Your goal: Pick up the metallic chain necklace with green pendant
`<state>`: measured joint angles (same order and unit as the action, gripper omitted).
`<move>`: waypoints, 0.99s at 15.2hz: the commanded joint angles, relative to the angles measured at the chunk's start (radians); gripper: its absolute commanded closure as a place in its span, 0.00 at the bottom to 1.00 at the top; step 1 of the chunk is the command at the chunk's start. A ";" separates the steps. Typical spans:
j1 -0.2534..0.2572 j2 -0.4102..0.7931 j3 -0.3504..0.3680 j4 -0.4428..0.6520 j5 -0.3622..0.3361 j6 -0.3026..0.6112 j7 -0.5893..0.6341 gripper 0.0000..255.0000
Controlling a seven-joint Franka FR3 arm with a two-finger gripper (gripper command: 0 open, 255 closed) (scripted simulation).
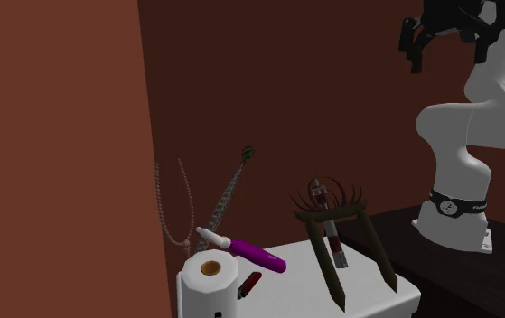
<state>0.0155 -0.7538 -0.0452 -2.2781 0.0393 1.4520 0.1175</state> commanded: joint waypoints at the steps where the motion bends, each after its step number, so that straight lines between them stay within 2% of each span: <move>1: 0.000 0.000 0.000 0.000 0.000 0.000 0.000 0.00; 8: 0.002 0.106 -0.130 -0.041 -0.114 0.158 -0.244 0.00; 15: 0.013 0.283 -0.254 -0.008 -0.181 0.328 -0.478 0.00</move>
<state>0.0256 -0.4996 -0.2827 -2.2983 -0.1348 1.7579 -0.3244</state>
